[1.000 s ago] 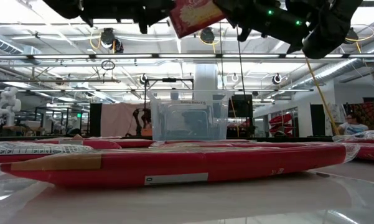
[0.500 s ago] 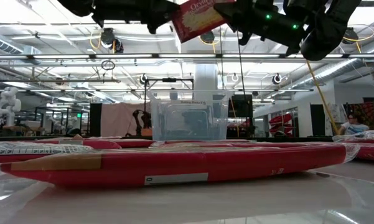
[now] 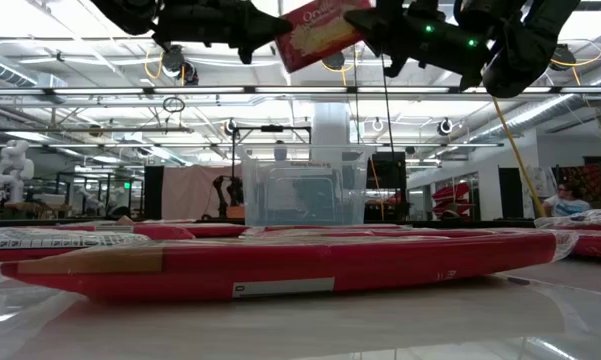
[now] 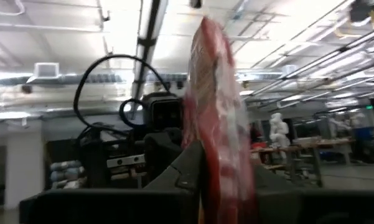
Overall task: Sort popcorn bags into baskets
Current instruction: Put the popcorn bag into the transparent bin
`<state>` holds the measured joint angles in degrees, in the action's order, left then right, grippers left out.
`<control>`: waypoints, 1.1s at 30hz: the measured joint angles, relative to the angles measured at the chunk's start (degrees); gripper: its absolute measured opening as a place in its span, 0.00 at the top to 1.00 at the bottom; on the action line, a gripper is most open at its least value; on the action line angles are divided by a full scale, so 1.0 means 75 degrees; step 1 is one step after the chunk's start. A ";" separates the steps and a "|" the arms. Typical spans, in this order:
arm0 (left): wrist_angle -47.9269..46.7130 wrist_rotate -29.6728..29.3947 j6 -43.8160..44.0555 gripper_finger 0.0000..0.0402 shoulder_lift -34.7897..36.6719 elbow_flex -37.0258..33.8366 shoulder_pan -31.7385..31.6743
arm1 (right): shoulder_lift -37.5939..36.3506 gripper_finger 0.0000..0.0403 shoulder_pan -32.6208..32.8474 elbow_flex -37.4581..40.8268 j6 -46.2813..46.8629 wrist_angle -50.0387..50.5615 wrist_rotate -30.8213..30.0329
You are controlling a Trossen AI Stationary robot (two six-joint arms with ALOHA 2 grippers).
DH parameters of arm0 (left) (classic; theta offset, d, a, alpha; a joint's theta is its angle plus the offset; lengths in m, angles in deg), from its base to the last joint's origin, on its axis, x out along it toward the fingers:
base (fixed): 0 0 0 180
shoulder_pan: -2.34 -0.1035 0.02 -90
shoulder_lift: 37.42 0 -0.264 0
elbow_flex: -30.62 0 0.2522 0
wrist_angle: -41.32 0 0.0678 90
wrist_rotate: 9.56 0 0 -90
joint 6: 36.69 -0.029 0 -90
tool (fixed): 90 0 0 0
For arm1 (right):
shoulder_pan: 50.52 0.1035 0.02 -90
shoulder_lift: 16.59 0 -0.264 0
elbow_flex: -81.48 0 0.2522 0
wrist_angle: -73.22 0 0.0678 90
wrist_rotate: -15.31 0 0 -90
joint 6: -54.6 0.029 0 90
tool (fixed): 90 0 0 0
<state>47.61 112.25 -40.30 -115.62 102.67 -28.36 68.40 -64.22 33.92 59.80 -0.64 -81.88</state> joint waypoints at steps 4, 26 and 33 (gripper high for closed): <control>0.0034 0.0539 0.0187 0.96 0.0144 0.0127 -0.0387 | -0.0024 0.78 0.0095 -0.0003 -0.0134 0.0577 -0.0485; -0.1554 -0.0051 -0.0018 0.96 0.0065 0.0821 -0.1682 | -0.0018 0.61 0.2216 0.0003 0.0880 0.5072 -0.1493; -0.3000 -0.0054 -0.0695 0.96 -0.0777 0.2163 -0.1651 | -0.0018 0.61 0.3196 0.0006 0.0590 0.5839 -0.2629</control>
<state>25.10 111.85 -45.51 -121.45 118.89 -40.75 68.27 -40.25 33.96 64.22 43.15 -101.59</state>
